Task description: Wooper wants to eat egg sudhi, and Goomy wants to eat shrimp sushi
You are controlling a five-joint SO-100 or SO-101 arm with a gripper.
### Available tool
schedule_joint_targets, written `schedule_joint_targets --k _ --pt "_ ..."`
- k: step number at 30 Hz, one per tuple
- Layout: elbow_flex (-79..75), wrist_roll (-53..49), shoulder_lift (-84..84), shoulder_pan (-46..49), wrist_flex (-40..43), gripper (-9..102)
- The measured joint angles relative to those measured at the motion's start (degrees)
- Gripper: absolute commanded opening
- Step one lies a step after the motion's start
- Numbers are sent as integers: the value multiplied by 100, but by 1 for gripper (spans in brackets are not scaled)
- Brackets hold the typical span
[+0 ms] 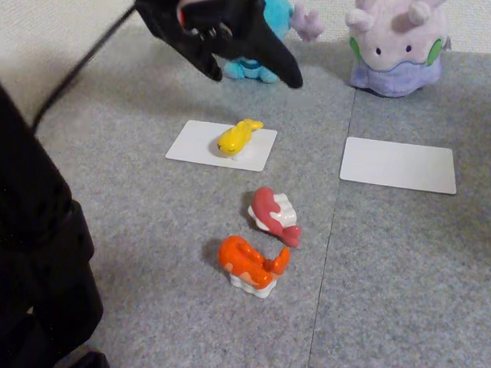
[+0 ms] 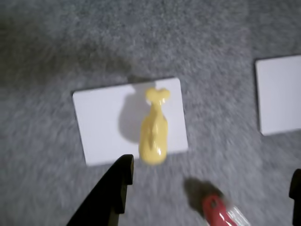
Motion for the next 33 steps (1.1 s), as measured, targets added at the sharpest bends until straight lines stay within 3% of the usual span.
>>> schedule_joint_targets --k 21,33 --pt "9 -4605 2092 141 4236 38" --pt "176 -7049 2303 1749 4658 38"
